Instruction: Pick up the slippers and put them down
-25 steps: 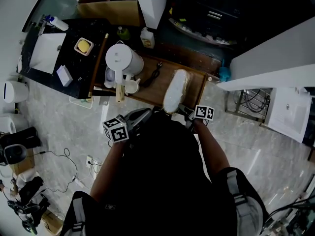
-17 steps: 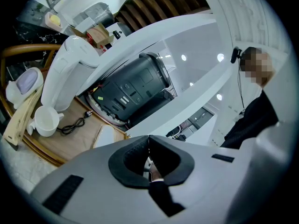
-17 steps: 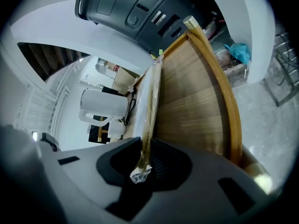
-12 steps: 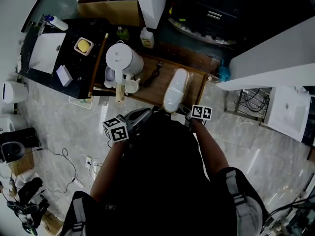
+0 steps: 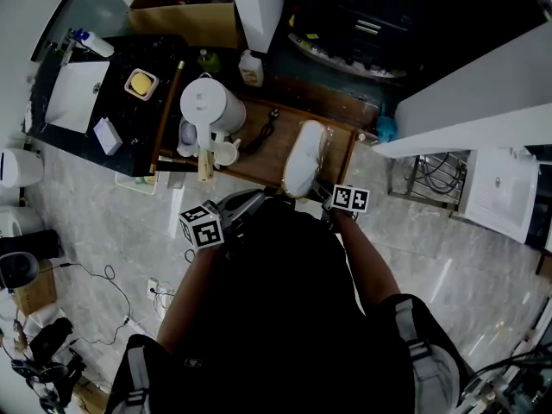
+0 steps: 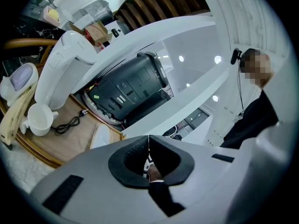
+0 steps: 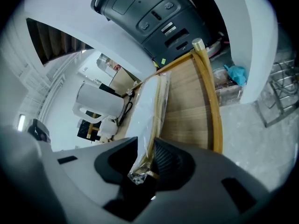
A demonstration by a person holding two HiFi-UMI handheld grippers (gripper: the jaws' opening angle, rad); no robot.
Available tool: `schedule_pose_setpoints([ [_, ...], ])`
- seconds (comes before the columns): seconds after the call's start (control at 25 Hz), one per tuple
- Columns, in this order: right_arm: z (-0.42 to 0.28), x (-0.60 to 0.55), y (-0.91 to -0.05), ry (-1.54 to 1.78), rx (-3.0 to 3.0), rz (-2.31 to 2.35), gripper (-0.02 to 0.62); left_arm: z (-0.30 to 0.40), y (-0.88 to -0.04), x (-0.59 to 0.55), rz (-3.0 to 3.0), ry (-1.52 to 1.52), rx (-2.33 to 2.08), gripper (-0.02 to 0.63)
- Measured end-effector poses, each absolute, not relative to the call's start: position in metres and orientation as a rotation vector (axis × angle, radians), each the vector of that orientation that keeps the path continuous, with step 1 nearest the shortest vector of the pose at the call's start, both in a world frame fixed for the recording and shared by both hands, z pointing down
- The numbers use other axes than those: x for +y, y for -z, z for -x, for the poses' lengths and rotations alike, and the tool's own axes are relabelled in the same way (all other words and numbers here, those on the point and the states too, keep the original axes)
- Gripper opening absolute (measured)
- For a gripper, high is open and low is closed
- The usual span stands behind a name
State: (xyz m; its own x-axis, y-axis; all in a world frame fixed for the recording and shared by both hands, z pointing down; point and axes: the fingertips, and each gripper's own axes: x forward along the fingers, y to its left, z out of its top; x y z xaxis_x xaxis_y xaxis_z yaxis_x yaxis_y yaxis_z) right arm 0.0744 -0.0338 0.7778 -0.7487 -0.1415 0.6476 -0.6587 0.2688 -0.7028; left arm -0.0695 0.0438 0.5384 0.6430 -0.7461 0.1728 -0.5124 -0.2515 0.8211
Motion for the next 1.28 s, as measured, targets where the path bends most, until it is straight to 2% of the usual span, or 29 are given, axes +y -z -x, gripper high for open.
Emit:
schedule_pose_setpoints([
  [0.28, -0.079, -0.033, -0.768, -1.506, -2.109, -0.727, 0.098, 0.065, -0.538, 0.04, -1.937, 0.319, -0.972, 0.012],
  [0.56, -0.077, -0.026, -0.752, -1.476, -2.155, -0.642, 0.009, 0.057, -0.538, 0.036, -1.955, 0.313, -0.938, 0.012],
  [1.28, -0.063, -0.017, -0.666, -1.409, -2.398, -0.453, 0.006, 0.033, -0.543, 0.033, -1.982, 0.264, -0.849, 0.012],
])
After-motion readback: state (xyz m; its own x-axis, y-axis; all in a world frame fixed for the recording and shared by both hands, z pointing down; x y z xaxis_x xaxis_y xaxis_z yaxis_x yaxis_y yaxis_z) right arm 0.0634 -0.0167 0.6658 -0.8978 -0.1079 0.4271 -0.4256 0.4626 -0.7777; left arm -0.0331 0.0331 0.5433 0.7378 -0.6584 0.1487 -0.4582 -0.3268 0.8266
